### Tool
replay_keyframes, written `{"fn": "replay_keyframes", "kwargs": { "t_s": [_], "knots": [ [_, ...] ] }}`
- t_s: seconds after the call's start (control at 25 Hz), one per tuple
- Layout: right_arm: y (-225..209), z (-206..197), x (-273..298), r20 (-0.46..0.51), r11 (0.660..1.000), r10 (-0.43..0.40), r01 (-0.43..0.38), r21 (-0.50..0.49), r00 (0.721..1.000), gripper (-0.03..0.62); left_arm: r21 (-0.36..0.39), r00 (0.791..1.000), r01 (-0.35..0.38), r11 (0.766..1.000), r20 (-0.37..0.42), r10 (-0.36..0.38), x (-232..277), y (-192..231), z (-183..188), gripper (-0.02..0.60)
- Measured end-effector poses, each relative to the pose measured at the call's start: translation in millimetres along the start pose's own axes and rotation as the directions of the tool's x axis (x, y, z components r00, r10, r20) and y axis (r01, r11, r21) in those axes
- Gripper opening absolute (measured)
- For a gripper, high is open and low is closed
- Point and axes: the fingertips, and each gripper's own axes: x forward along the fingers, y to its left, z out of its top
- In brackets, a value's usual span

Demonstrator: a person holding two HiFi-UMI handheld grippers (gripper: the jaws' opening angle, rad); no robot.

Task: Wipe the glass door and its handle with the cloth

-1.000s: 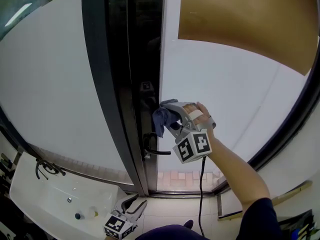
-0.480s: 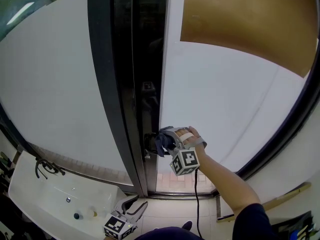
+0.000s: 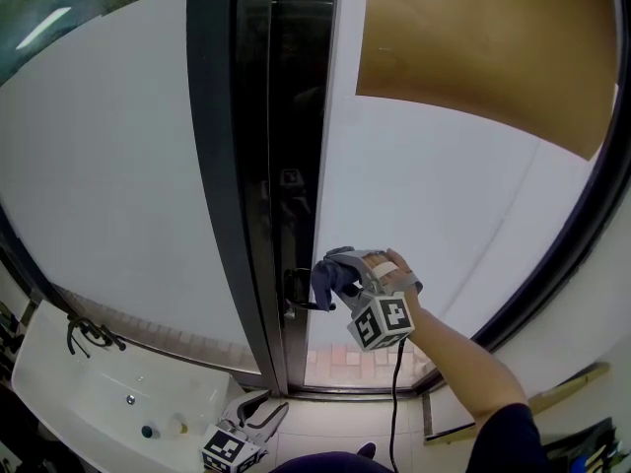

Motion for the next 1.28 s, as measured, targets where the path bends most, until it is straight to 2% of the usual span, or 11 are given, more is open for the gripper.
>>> {"fn": "replay_keyframes", "kwargs": {
  "t_s": [0.16, 0.28, 0.36, 0.48, 0.64, 0.76, 0.96, 1.12, 1.28],
  "knots": [
    [-94.7, 18.8, -44.4, 0.025, 0.986, -0.168, 0.168, -0.012, 0.986, 0.151, 0.008, 1.000, 0.016, 1.000, 0.006, -0.016, -0.1, -3.2, 2.9, 0.146],
    [-153.5, 17.6, -65.0, 0.007, 0.965, -0.261, 0.261, -0.027, 0.965, 0.152, 0.012, 1.000, 0.027, 1.000, 0.012, -0.027, 2.3, -6.6, 5.6, 0.146],
    [-177.2, 11.0, -70.0, -0.027, 0.955, -0.293, 0.292, -0.050, 0.956, 0.152, 0.011, 0.999, 0.033, 0.999, 0.013, -0.033, 4.2, -8.6, 5.8, 0.146],
    [-184.1, -5.3, -63.9, -0.070, 0.957, -0.290, 0.287, -0.044, 0.954, 0.152, 0.007, 0.999, 0.042, 0.999, 0.010, -0.043, 5.5, -12.3, 3.7, 0.146],
    [-153.4, -11.5, -50.1, -0.063, 0.971, -0.240, 0.238, -0.034, 0.969, 0.150, 0.000, 0.999, 0.039, 0.999, 0.010, -0.039, 5.9, -12.4, 2.7, 0.146],
    [-104.6, -21.1, -32.6, -0.081, 0.984, -0.163, 0.157, -0.083, 0.983, 0.150, -0.002, 0.999, 0.035, 0.999, 0.004, -0.035, 6.8, -11.6, -0.4, 0.146],
    [-21.5, -45.5, -6.7, -0.102, 0.994, -0.036, 0.026, -0.106, 0.994, 0.150, -0.001, 0.999, 0.031, 1.000, -0.010, -0.031, 8.0, -10.2, -4.3, 0.146],
    [41.4, -68.7, 10.2, -0.135, 0.986, 0.076, -0.094, -0.136, 0.988, 0.150, -0.005, 1.000, 0.026, 1.000, -0.016, -0.026, 8.3, -10.9, -6.6, 0.146],
    [78.5, -82.3, 16.4, -0.181, 0.972, 0.154, -0.182, -0.148, 0.971, 0.150, -0.002, 0.999, 0.025, 1.000, -0.024, -0.025, 8.9, -13.1, -7.6, 0.146]
  ]
}}
